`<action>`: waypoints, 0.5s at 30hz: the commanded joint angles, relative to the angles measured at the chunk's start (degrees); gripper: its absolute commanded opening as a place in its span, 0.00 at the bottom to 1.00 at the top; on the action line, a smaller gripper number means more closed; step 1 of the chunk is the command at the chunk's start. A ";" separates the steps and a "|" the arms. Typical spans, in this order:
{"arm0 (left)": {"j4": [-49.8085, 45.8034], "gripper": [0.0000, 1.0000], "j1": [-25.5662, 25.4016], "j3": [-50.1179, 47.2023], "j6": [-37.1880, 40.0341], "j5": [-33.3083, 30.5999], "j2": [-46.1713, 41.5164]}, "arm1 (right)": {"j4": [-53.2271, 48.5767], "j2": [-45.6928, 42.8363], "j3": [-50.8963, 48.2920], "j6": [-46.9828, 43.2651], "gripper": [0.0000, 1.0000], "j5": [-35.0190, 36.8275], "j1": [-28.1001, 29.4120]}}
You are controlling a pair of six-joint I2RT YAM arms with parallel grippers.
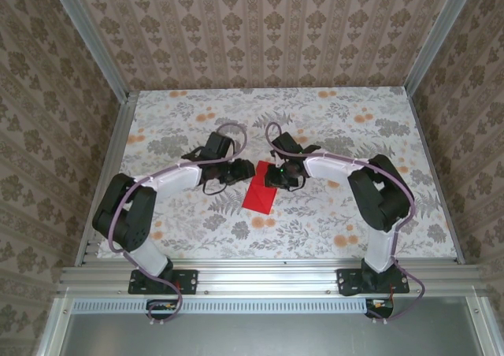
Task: Fold a paper plane with a square sheet of paper (pick it up from the middle)
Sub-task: Turn over the paper at the center of the table.
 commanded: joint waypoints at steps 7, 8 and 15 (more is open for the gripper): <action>4.06 0.43 -0.11 -2.40 -5.35 6.45 3.94 | -1.46 2.93 -0.94 2.02 0.17 0.59 -0.95; 4.20 0.43 -0.12 -2.11 -5.56 7.16 4.59 | -1.12 2.88 -1.37 2.25 0.17 0.67 -1.03; 4.80 0.42 -0.65 -0.64 -6.05 10.00 8.18 | 4.12 3.01 -6.20 5.52 0.15 -2.56 -2.60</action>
